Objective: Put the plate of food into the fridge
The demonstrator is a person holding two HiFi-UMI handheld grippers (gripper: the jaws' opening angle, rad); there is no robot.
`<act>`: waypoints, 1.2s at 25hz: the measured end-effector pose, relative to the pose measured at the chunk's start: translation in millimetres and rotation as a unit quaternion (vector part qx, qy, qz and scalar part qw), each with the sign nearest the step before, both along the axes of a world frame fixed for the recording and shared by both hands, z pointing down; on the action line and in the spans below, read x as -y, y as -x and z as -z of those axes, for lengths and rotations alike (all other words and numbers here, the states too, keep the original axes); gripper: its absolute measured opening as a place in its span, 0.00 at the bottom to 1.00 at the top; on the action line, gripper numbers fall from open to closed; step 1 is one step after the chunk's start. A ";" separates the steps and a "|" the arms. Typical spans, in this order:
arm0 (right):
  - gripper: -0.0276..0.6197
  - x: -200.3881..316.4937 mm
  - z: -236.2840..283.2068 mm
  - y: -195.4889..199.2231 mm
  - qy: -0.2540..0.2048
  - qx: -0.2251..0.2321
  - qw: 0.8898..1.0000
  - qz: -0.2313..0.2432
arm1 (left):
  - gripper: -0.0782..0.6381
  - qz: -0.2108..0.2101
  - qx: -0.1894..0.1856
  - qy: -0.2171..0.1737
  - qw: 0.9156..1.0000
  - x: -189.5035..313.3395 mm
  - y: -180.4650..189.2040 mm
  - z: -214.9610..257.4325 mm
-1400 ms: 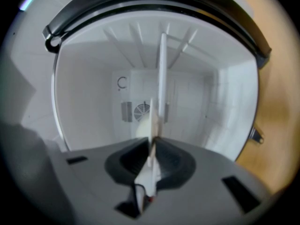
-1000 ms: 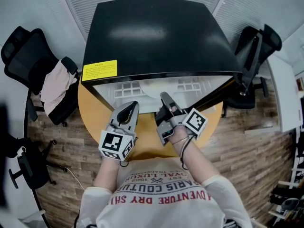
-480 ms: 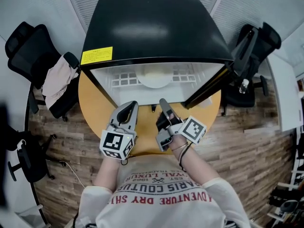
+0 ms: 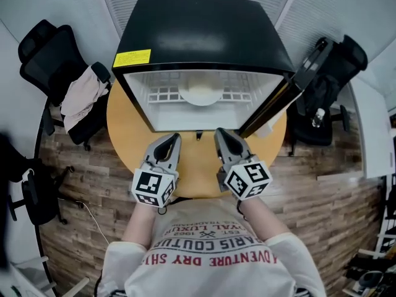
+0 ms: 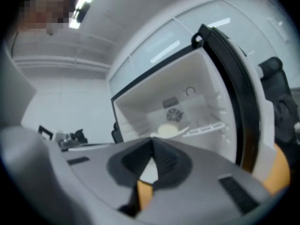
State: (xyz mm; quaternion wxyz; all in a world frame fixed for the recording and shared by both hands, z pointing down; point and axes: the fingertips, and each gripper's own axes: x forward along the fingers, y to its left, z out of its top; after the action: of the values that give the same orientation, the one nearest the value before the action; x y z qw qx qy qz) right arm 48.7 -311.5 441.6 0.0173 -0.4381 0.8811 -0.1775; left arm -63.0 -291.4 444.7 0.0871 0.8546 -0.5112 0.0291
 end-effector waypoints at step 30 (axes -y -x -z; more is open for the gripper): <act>0.09 -28.2 10.0 -17.5 -0.034 -0.087 0.995 0.036 | 0.15 0.000 0.021 -0.016 1.000 -11.6 -28.5 17.4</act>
State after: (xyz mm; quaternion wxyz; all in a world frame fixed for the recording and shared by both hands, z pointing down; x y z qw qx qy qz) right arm 66.2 -283.4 431.6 -0.0507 -0.4193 0.8998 -0.1094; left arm -34.6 -279.8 427.3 0.0626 0.8552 -0.5132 0.0383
